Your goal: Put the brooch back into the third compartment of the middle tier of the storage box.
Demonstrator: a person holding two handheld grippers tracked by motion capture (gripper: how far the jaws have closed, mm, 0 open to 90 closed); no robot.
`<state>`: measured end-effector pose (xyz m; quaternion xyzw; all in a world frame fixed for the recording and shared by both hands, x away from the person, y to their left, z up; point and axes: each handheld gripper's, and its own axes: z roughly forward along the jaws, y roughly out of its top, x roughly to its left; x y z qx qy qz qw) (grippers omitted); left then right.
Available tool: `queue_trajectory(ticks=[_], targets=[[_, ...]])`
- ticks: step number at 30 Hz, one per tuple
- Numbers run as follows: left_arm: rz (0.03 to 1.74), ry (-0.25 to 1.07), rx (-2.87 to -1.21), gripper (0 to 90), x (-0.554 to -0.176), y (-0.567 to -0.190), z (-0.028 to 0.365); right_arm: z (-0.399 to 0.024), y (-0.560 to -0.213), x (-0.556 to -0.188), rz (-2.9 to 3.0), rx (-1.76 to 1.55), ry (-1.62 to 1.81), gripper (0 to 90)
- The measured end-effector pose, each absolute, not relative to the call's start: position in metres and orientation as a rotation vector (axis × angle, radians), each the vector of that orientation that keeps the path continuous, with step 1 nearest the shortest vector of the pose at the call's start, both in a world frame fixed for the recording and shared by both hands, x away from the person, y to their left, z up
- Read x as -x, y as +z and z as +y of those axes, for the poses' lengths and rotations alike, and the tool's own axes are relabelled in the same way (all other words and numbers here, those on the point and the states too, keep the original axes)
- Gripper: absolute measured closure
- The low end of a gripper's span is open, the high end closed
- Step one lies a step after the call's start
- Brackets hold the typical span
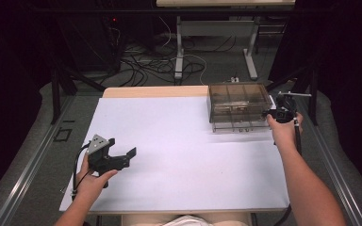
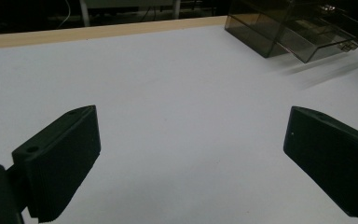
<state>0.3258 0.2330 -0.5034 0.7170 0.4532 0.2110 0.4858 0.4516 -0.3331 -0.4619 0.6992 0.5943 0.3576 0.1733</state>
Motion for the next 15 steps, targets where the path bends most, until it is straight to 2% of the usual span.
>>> queue_trajectory(ticks=[15], targets=[[1.105,0.511,-1.746,4.2,-0.3259,-0.5037,0.2326,-0.333,-0.4683,-0.4565,1.669,-2.015,0.986,90.0]])
